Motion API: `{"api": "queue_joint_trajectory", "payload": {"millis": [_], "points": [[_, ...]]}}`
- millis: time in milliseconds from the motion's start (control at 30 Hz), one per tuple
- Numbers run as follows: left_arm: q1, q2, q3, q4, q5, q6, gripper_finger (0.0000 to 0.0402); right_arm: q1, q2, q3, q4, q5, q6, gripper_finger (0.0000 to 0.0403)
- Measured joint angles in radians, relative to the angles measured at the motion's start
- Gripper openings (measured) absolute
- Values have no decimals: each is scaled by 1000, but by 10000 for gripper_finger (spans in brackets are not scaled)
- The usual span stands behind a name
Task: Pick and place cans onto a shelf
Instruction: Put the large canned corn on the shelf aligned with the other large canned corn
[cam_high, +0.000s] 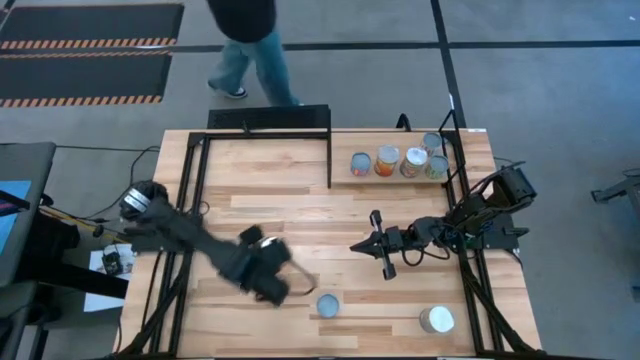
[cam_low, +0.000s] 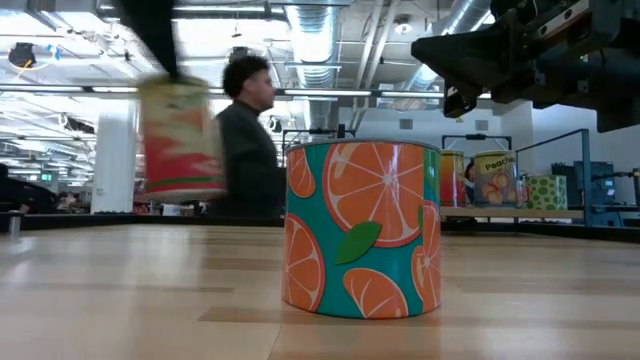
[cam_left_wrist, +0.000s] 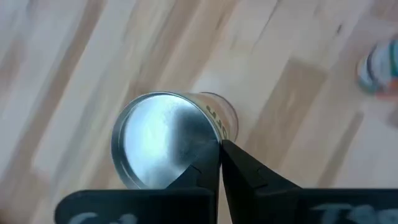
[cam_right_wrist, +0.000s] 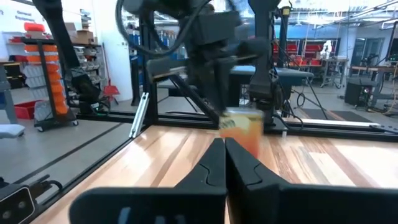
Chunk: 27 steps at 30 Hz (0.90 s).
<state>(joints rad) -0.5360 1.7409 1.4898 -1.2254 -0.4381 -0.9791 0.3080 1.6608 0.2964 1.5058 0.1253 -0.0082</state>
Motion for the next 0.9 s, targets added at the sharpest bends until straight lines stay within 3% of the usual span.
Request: {"api": "queue_joint_trajectory", "payload": {"millis": [167, 300, 633, 900], "points": [[166, 7, -5, 226, 75, 373, 0, 0, -1, 0, 0, 0, 0, 7], [263, 10, -5, 336, 135, 555, 0, 0, -43, -20, -6, 4, 0, 7], [406, 91, 0, 568, 228, 829, 0, -3, -205, -80, -55, 11, -76, 6], [465, 145, 1, 660, 231, 906, 0, -54, -347, -79, -190, 8, -185, 6]]}}
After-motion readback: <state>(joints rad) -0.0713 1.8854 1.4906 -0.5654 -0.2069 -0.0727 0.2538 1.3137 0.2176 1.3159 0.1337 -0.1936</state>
